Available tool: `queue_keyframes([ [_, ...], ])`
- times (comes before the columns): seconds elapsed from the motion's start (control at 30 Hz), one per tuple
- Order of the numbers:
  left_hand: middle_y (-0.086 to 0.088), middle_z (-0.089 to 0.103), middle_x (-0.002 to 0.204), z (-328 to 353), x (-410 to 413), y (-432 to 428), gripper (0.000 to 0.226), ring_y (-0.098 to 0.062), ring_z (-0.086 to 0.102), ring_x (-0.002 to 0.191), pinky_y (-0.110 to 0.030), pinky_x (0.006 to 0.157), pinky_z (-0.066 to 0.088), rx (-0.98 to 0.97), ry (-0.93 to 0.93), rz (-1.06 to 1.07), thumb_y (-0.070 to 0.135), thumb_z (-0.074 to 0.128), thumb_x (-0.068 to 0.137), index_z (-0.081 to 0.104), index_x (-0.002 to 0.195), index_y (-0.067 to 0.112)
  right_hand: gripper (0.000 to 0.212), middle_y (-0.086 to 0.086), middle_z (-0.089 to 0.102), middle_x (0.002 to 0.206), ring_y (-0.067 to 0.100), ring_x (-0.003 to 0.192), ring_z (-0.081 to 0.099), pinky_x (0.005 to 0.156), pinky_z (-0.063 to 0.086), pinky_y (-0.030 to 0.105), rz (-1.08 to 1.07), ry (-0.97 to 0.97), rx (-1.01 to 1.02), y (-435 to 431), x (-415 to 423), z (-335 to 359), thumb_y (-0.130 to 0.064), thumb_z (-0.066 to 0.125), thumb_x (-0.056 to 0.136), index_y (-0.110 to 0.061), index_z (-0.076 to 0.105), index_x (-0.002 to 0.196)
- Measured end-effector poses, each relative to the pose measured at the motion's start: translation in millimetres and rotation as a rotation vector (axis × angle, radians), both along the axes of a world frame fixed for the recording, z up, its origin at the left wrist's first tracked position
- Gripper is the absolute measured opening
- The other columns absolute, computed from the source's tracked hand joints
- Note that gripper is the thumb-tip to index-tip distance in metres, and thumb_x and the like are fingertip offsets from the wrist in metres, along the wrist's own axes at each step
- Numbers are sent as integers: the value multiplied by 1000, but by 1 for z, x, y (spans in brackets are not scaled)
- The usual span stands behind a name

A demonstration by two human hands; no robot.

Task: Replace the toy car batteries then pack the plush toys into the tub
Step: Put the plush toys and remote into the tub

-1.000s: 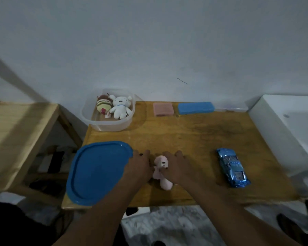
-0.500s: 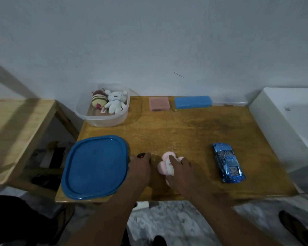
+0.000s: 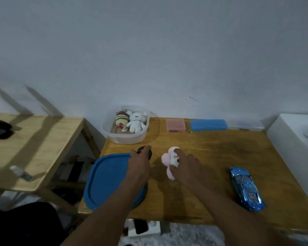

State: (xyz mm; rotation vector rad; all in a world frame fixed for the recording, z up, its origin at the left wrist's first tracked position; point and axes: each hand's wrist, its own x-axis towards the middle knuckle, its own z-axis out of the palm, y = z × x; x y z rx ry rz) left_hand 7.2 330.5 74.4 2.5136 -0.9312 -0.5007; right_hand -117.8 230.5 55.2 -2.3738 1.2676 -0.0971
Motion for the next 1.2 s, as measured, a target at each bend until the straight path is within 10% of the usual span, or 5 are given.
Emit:
queue_keyframes([
  [0.4,-17,42,116,52,147,11,59,-42,56,83,-37,76,48,-158,-171,15,8,54,90,36,140,34,67,19,44,129,38,114,48,91,44,38,72,-189,-24,3,153,64,-38,58,87,-43,23,144],
  [1.2,-21,41,130,-9,269,-57,62,-40,50,113,-41,95,46,-76,12,-152,24,61,91,32,146,34,63,15,43,132,33,116,48,76,36,30,-42,19,102,-27,284,28,-35,59,86,-31,30,141],
])
